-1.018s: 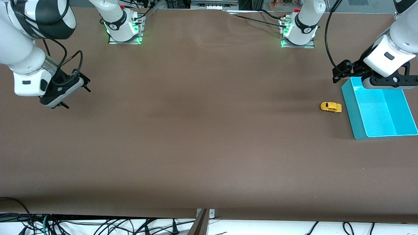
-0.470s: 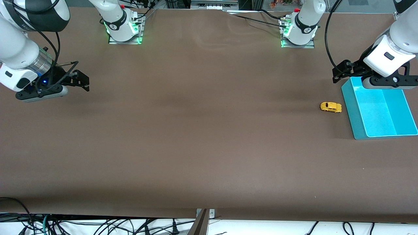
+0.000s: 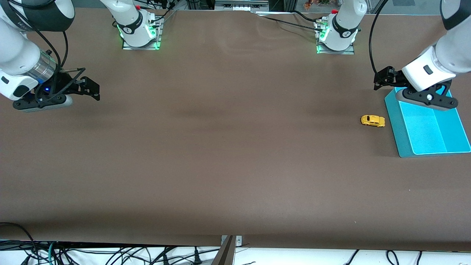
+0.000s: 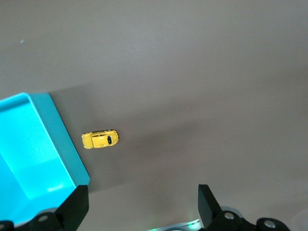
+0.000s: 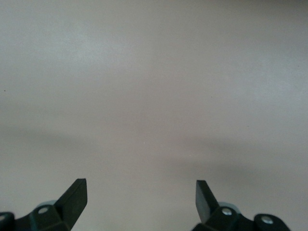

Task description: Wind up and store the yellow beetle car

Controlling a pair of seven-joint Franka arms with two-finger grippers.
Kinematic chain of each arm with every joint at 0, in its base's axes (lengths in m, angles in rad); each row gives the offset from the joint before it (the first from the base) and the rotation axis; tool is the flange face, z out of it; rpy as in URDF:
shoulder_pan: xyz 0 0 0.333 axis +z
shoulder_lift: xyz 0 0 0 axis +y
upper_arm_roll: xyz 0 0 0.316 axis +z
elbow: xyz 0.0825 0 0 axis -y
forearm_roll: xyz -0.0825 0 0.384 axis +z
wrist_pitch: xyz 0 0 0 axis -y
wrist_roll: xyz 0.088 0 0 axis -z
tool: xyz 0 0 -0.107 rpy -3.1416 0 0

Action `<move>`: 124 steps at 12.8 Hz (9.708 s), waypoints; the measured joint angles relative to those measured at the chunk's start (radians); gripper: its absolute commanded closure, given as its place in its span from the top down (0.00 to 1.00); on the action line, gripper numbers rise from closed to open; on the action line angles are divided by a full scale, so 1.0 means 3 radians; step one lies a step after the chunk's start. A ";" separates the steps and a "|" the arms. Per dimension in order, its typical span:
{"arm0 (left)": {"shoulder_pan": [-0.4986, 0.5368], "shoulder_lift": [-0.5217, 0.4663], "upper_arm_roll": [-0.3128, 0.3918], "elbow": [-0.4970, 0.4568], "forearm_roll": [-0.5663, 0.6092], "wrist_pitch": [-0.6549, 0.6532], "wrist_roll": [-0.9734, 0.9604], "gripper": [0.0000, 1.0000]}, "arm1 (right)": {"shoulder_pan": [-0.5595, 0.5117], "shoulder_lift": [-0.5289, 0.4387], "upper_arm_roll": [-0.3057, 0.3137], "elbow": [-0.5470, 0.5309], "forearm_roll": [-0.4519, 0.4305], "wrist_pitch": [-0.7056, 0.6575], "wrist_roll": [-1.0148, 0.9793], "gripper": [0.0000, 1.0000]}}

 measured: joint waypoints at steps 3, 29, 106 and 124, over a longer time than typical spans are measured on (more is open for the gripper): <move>0.0223 0.0123 0.0010 -0.0001 0.0002 -0.0001 0.0748 1.00 | -0.0001 0.0000 -0.0005 0.0001 0.0000 -0.0002 0.0001 1.00; 0.1033 0.0942 0.0016 -0.2162 0.0285 0.2992 0.5128 1.00 | -0.0010 0.0004 -0.0354 0.0245 0.0106 -0.0269 -0.0159 1.00; 0.0544 0.0581 -0.0482 0.0635 -0.0039 0.0083 -0.0082 1.00 | 0.0011 0.0092 -0.0422 0.0382 0.0110 -0.0394 -0.0189 1.00; 0.0081 -0.0268 -0.0027 -0.0352 -0.0040 0.0521 -0.0998 1.00 | 0.0011 0.0100 -0.0415 0.0381 0.0110 -0.0395 -0.0190 1.00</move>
